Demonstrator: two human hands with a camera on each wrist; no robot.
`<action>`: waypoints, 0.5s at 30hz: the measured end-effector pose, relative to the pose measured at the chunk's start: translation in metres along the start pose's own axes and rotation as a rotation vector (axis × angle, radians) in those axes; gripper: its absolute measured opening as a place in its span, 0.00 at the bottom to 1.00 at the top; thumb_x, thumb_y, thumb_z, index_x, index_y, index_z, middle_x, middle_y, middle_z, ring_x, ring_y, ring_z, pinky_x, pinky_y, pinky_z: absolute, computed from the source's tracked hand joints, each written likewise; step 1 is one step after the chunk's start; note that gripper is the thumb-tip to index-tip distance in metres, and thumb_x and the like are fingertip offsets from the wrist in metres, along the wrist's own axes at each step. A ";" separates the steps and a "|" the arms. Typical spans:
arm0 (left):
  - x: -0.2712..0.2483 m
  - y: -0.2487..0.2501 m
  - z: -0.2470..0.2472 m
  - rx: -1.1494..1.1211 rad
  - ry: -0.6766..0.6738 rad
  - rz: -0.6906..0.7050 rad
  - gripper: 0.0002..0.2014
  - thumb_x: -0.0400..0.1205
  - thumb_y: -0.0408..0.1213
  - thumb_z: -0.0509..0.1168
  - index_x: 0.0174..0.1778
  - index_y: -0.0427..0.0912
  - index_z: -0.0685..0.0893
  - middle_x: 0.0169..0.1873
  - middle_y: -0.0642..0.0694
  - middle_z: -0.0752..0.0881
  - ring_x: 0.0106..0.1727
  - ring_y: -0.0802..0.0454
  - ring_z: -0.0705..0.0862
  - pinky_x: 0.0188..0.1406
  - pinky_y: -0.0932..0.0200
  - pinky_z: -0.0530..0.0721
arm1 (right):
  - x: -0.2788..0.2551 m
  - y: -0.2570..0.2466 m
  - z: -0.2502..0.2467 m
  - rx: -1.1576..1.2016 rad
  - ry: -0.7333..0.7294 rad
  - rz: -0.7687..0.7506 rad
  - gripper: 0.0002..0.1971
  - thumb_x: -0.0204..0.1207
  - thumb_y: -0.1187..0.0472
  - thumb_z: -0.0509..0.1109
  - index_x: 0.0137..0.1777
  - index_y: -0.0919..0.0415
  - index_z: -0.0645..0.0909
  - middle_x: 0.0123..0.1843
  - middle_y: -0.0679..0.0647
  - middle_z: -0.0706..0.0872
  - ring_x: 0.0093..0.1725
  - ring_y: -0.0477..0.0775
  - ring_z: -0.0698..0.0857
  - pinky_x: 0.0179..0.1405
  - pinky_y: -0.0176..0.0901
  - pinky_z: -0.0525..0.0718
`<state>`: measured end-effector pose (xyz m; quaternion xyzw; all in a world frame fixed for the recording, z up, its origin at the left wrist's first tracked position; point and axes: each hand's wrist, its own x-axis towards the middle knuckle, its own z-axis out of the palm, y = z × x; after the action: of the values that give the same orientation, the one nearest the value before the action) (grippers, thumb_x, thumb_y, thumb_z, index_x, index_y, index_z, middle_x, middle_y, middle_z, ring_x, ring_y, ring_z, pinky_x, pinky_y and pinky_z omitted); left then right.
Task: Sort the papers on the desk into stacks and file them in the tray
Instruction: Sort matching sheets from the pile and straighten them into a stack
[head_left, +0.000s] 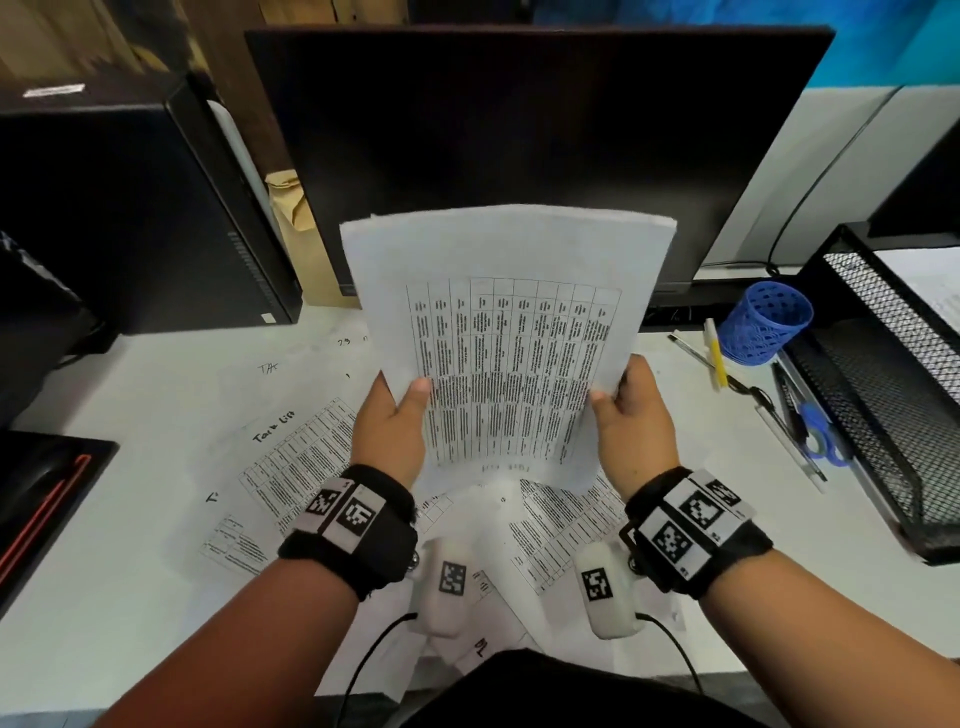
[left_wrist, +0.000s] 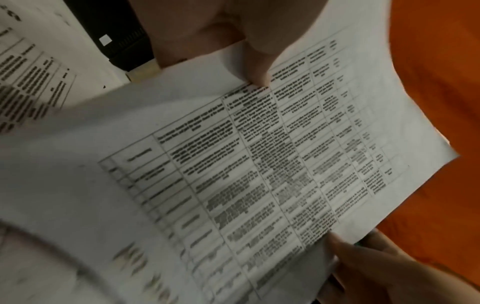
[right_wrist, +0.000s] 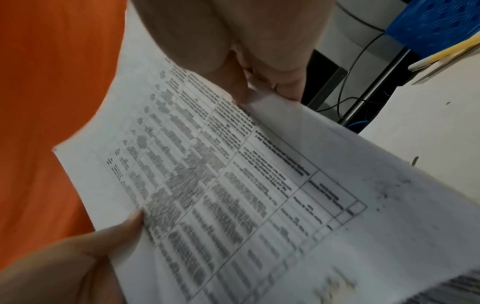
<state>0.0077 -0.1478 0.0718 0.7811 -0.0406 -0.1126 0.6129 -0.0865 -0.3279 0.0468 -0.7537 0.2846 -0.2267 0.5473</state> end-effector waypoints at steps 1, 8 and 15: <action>0.002 0.001 -0.002 0.009 0.006 0.009 0.15 0.85 0.43 0.60 0.67 0.47 0.76 0.58 0.59 0.80 0.64 0.58 0.76 0.65 0.60 0.71 | 0.001 0.000 -0.002 0.036 0.006 0.006 0.15 0.81 0.69 0.61 0.58 0.48 0.72 0.51 0.37 0.84 0.51 0.29 0.81 0.51 0.23 0.76; 0.016 0.004 -0.009 -0.142 0.025 0.013 0.10 0.84 0.40 0.62 0.57 0.59 0.81 0.54 0.59 0.85 0.61 0.55 0.81 0.67 0.54 0.76 | -0.017 0.019 -0.016 0.003 -0.133 0.132 0.08 0.81 0.61 0.64 0.57 0.50 0.77 0.50 0.41 0.87 0.52 0.41 0.84 0.50 0.34 0.79; 0.010 0.011 0.006 -0.102 -0.077 0.089 0.13 0.84 0.40 0.62 0.59 0.64 0.77 0.53 0.67 0.84 0.58 0.66 0.82 0.57 0.66 0.76 | -0.025 0.036 -0.041 -0.012 -0.105 0.153 0.07 0.82 0.64 0.61 0.52 0.52 0.79 0.44 0.42 0.86 0.44 0.32 0.82 0.41 0.25 0.76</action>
<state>0.0171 -0.1579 0.0803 0.7414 -0.0929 -0.1172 0.6542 -0.1379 -0.3478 0.0240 -0.7439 0.3136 -0.1425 0.5727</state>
